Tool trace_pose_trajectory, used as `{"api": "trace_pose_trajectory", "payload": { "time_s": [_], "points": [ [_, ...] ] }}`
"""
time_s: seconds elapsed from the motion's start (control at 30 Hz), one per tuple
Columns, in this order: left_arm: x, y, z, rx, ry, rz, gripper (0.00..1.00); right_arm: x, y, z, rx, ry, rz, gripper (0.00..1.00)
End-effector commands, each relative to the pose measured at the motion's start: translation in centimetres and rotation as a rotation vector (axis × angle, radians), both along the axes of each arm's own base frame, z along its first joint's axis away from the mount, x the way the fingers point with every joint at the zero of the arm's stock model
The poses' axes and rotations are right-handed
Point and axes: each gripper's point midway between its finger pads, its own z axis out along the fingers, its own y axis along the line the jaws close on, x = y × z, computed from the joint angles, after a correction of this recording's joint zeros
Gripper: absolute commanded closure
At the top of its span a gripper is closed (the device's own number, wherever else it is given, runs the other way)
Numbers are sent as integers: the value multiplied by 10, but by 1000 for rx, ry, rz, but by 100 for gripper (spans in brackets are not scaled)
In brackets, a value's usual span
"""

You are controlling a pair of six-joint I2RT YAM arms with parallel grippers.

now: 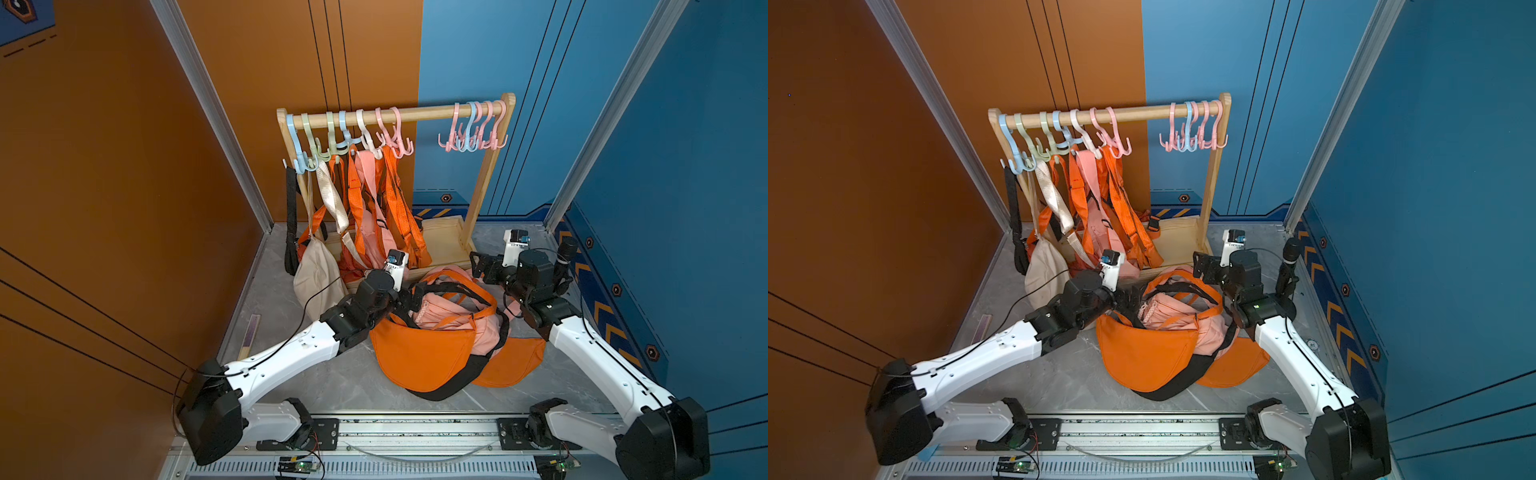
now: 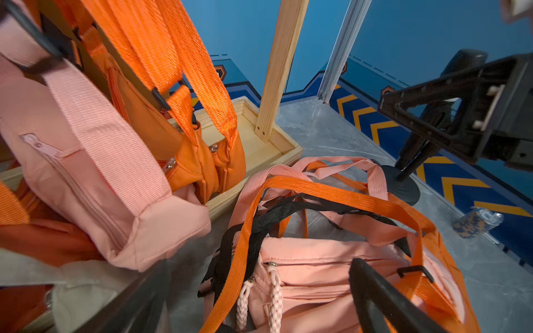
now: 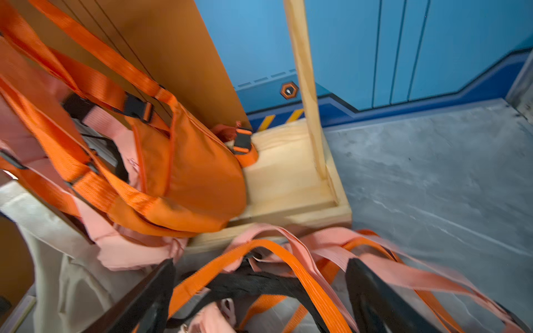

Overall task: Take the bag off the hook
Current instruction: Place the bag inside the bag, then adjust the hanger on the clothesline.

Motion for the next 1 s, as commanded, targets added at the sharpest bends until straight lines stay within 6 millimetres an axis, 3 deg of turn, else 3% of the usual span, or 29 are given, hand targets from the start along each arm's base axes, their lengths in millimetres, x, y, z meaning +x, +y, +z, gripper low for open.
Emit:
{"api": "trace_pose_trajectory", "payload": {
  "time_s": [0.0,0.13,0.23,0.27,0.6,0.97],
  "points": [
    [-15,23,-5,9,32,42,2,3,33,16,-32,-17,136,11],
    [-30,44,7,-45,48,53,2,16,65,37,-42,-31,215,29],
    [-42,59,11,-57,50,59,2,27,88,46,-55,-34,256,65],
    [-46,65,13,-59,47,64,2,31,96,48,-57,-33,270,71],
    [-76,115,9,-34,56,127,2,63,151,49,-59,-20,380,66],
    [-85,135,-3,-12,83,154,2,80,183,35,-73,6,430,56]
  ]
}}
